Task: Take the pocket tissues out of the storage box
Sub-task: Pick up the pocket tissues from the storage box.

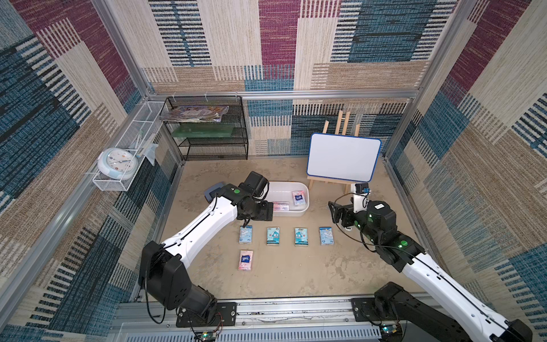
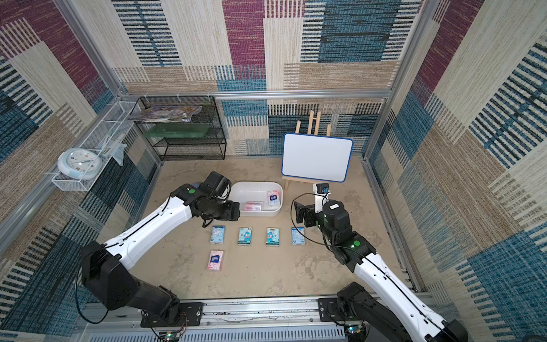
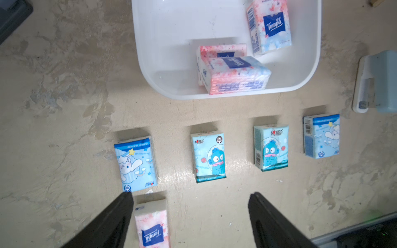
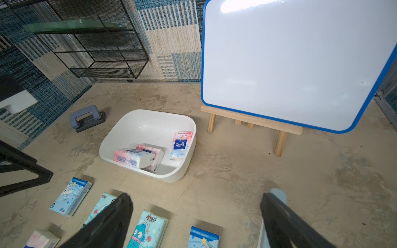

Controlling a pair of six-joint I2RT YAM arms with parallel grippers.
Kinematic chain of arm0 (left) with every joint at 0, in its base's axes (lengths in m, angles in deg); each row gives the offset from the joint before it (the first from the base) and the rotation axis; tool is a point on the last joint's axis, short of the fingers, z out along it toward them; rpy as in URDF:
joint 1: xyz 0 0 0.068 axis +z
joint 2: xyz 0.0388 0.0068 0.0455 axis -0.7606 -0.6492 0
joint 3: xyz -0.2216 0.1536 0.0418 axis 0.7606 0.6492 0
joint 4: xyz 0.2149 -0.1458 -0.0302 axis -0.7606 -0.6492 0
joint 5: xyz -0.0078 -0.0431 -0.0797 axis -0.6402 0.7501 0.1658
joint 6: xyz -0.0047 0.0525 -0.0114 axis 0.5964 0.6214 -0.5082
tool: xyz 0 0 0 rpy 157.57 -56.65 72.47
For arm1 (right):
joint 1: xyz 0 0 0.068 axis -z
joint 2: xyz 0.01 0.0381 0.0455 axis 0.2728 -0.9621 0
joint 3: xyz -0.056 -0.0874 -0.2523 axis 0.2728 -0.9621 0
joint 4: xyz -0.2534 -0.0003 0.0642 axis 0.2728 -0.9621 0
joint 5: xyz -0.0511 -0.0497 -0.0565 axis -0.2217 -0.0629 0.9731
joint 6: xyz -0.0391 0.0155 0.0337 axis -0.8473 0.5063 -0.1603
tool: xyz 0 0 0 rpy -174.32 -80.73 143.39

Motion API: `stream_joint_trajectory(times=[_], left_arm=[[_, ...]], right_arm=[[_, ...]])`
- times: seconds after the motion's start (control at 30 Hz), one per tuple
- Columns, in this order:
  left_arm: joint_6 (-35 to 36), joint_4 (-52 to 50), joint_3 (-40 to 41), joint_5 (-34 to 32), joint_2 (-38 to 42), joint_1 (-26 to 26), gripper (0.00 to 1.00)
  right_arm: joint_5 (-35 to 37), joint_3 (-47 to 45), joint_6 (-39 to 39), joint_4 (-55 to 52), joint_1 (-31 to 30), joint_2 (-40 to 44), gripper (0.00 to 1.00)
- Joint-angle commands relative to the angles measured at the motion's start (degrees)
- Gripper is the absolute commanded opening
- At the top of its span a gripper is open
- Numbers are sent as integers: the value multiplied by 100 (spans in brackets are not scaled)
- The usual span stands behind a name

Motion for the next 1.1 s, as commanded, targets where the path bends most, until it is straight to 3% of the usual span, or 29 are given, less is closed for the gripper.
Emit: stream_joint_trajectory(times=[0.0,0.3,0.43,0.53,1.07], left_arm=[[295,124,-432,63,-339,2,87],[620,100,-1429,606,-1428,-5,84],[491,38,-1670,739,-1787,-42,90],[358,16,-1811,597,-2009,-90,100],[-116,-252,-2588,-216,-2996,-435,100]], right_arm=[[72,50,-55,80,-1,14,98],[128,61,-46,4,-6,55,98],[186,20,32,-48,-6,155,98],[236,-40,63,-82,-6,251,98],[396,-85,-85,-207,-4,473,98]])
